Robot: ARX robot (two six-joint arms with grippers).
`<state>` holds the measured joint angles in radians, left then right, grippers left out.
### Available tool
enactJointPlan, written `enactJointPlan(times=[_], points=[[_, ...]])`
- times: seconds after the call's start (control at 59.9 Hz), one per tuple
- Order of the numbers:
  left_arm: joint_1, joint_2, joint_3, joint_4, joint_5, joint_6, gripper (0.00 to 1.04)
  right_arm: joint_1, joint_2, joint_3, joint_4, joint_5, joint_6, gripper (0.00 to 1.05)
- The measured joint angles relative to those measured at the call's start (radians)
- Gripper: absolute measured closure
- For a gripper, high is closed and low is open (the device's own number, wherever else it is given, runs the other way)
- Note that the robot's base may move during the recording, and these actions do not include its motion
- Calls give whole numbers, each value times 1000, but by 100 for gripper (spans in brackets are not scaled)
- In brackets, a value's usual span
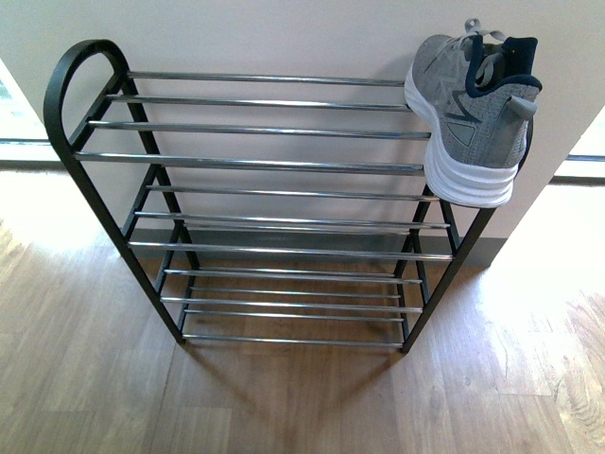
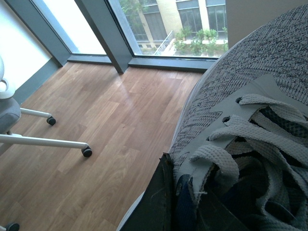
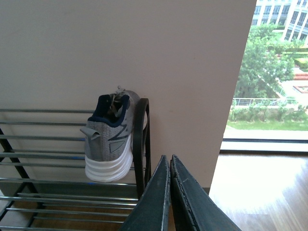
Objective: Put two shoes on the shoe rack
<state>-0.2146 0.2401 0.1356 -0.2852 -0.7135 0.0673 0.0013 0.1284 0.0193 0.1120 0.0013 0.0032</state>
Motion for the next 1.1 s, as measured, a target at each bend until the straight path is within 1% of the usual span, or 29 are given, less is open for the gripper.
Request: enactJointPlan(times=[0.017,0.033,0.234,0.251,0.317,0.368,0.418,0.468,0.501,0.551,0.585,0.702,0.735,0.768,0.802,0.819,0.835,0.869,0.885,0.902,0.986,1.052,1.103], points=[[0,0,0,0,0,0,104,0,-43,0,-59,-3,0,103],[0,0,0,0,0,0,104,0,-69,0,-85,1,0,103],[0,0,0,0,0,0,104,0,-122,0,-108,-1,0,103],[0,0,0,0,0,0,104,0,-122,0,-108,-1,0,101],[0,0,0,0,0,0,104,0,-122,0,-108,-1,-1,83],[0,0,0,0,0,0,104,0,-122,0,-108,-1,0,76],[0,0,0,0,0,0,104,0,-122,0,-108,-1,0,65],[0,0,0,0,0,0,104,0,-122,0,-108,-1,0,58],[0,0,0,0,0,0,104,0,-122,0,-108,-1,-1,51],[0,0,0,0,-1,0,104,0,-123,0,-108,-3,0,44],[0,0,0,0,-2,0,104,0,-123,0,-108,-3,-1,36],[0,0,0,0,-10,0,104,0,-123,0,-108,-3,-1,18],[0,0,0,0,-12,0,104,0,-122,0,-108,-3,0,11],[0,0,0,0,-8,0,104,0,-123,0,-108,0,0,8],[3,-4,0,6,10,15,104,0,-124,0,-109,2,0,9],[16,-27,-10,41,56,45,104,0,-123,0,-109,4,0,10],[32,-48,-24,95,131,95,104,0,-123,0,-110,5,0,9],[40,-65,-37,158,211,150,104,0,-124,0,-111,4,0,9],[39,-67,-37,170,229,174,104,0,-125,0,-111,4,0,9],[22,-65,-23,175,279,190,104,0,-125,0,-111,4,0,9],[-20,3,75,125,309,157,104,0,-124,0,-111,2,0,9],[-43,132,187,112,318,47,104,0,-125,0,-111,1,0,9],[-72,254,277,110,311,-78,104,0,-124,0,-111,2,0,9]])
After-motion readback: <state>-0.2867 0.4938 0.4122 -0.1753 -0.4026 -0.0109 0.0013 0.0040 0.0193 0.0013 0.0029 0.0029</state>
